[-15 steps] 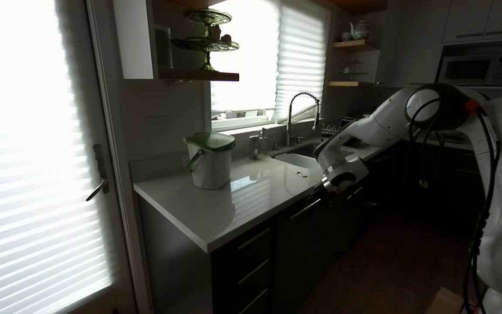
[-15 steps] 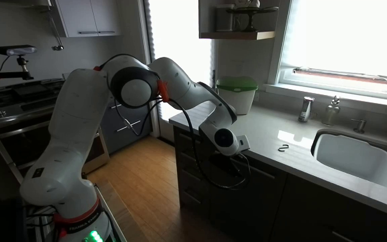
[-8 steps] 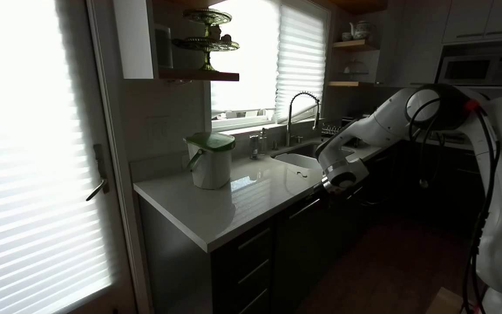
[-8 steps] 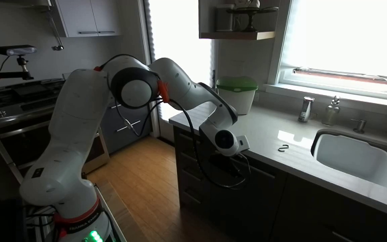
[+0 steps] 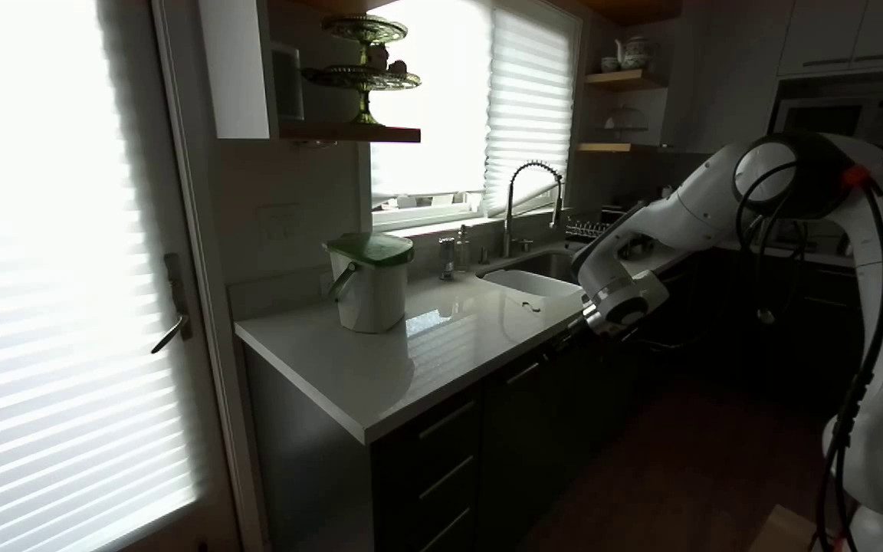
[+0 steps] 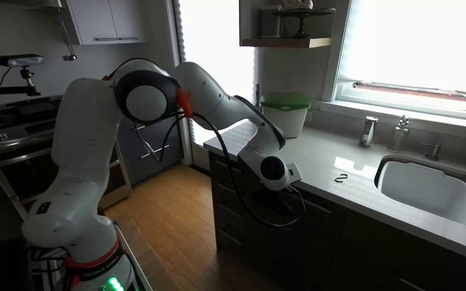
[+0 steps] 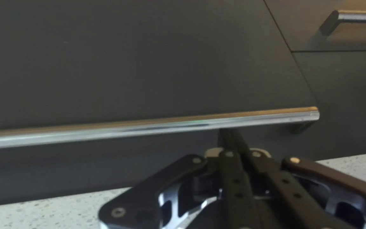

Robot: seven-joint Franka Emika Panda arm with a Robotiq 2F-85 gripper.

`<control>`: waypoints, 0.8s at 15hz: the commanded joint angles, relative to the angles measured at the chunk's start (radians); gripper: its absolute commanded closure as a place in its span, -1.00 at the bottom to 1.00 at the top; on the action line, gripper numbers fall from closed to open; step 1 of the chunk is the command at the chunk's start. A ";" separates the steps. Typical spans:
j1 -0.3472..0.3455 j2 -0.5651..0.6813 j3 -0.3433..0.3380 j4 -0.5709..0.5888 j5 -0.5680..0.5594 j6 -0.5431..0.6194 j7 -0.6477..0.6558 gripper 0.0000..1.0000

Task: Close the pull out waste bin unit drawer

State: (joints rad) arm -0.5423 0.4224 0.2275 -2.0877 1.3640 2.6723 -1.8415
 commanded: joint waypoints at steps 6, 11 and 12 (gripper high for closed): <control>0.287 -0.299 -0.331 -0.346 -0.430 0.012 0.465 0.23; 0.320 -0.449 -0.409 -0.466 -0.847 0.014 0.852 -0.52; 0.315 -0.478 -0.421 -0.469 -0.929 -0.010 0.931 -0.66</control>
State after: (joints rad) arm -0.2292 0.0476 -0.1587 -2.4926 0.6322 2.6818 -1.1060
